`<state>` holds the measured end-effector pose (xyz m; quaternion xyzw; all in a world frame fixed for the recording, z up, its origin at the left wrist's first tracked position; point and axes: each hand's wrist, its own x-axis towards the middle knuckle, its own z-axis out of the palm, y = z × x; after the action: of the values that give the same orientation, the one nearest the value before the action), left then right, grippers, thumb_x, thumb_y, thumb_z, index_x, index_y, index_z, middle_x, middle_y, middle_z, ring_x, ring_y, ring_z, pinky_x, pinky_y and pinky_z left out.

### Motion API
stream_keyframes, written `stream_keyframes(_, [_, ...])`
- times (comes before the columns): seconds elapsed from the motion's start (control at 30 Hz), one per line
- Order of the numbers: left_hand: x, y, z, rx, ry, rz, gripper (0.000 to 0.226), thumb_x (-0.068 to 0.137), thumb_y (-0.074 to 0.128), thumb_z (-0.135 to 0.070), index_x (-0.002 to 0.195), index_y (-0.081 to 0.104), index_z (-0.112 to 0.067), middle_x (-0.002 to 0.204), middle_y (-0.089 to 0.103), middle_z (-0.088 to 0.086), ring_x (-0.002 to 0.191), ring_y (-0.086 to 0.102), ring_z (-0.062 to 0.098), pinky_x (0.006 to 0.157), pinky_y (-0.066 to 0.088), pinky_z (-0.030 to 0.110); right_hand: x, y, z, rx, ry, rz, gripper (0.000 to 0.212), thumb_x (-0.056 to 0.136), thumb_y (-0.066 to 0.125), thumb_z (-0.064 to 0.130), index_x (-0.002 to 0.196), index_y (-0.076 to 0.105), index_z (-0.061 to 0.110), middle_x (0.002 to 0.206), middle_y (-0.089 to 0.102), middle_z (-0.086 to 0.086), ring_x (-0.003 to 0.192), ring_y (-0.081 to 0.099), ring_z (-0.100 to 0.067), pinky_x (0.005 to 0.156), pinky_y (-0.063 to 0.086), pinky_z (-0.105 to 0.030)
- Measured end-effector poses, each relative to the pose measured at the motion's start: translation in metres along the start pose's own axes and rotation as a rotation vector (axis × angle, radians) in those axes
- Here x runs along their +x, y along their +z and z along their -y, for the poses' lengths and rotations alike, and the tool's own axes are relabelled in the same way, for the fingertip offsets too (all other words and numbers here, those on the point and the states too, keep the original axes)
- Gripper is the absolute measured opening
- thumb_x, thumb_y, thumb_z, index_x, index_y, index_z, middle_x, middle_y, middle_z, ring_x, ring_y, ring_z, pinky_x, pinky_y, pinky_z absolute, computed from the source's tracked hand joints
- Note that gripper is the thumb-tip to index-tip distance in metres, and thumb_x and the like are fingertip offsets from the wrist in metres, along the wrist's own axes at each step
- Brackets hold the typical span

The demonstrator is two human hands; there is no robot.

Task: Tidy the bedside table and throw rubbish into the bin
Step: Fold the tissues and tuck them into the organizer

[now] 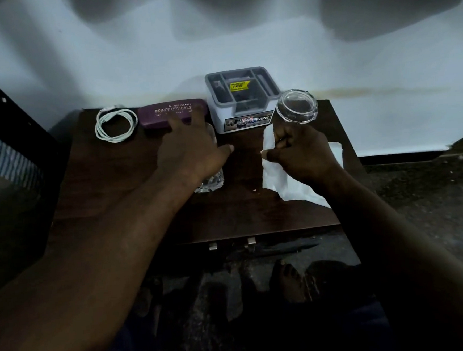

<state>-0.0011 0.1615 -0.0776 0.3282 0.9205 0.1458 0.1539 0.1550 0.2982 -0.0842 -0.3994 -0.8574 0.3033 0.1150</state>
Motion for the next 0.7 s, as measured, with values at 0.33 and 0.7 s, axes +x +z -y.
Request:
stream_keyframes(0.33, [-0.017, 0.003, -0.027, 0.139, 0.372, -0.380, 0.067, 0.082, 0.063, -0.049, 0.139, 0.049, -0.017, 0.135, 0.050, 0.015, 0.121, 0.048, 0.038, 0.092, 0.048, 0.050, -0.001, -0.006, 0.000, 0.112, 0.054, -0.022, 0.023, 0.076, 0.088, 0.030, 0.085, 0.071, 0.018, 0.079, 0.076, 0.004, 0.079, 0.070, -0.006, 0.068, 0.046, -0.016])
stream_keyframes(0.7, [-0.016, 0.030, -0.056, -0.611, 0.187, 0.021, 0.006, 0.089, 0.068, -0.029, 0.094, 0.068, -0.026, 0.093, 0.072, -0.006, 0.087, 0.072, 0.019, 0.082, 0.060, 0.043, -0.002, -0.014, -0.001, 0.173, 0.044, -0.017, 0.019, 0.076, 0.087, 0.021, 0.076, 0.068, 0.024, 0.072, 0.071, 0.007, 0.072, 0.064, -0.005, 0.074, 0.050, -0.025])
